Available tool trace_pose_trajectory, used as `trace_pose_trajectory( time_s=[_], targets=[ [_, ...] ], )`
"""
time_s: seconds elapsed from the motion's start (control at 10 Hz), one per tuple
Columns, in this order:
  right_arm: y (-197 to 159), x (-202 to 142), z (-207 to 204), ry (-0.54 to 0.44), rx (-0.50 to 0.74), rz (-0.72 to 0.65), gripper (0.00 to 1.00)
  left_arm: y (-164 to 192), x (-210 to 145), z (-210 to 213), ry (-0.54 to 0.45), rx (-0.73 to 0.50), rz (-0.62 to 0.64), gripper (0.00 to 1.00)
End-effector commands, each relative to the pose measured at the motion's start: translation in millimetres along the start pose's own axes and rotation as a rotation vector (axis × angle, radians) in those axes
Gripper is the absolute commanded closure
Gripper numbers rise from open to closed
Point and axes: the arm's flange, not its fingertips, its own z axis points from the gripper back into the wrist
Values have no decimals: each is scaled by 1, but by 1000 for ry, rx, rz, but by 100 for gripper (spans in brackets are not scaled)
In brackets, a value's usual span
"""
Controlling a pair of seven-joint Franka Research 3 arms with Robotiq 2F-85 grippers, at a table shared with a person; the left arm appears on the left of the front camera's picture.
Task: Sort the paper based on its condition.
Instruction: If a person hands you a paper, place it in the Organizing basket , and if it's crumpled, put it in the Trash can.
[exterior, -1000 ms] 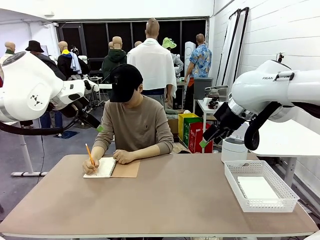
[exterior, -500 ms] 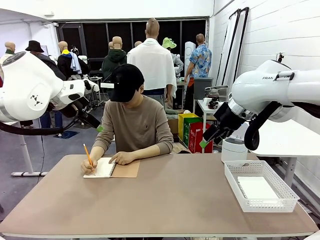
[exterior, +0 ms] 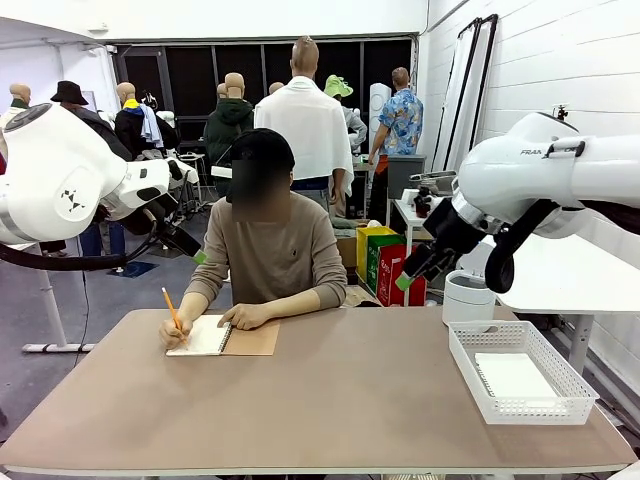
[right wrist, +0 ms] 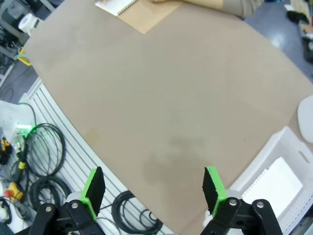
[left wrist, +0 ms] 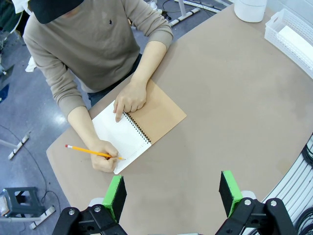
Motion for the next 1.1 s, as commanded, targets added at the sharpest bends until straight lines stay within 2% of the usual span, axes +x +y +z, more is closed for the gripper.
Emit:
trace_pose_trajectory(
  time_s=[0.0,0.2,0.4,0.6,0.7,1.0],
  targets=[
    [3,19,-5,-11,-72,69,0,1,0,1,-12,-6,-2,0],
    [8,27,-6,-17,-137,83,0,1,0,1,-12,-6,-2,0],
    [10,30,-8,-25,-143,98,0,1,0,1,-12,-6,-2,0],
    [10,30,-10,-94,-119,123,0,1,0,1,-12,-6,-2,0],
    [9,29,-4,-33,-132,118,0,1,0,1,-12,-6,-2,0],
    [9,29,-4,-33,-132,118,0,1,0,1,-12,-6,-2,0]
  ],
)
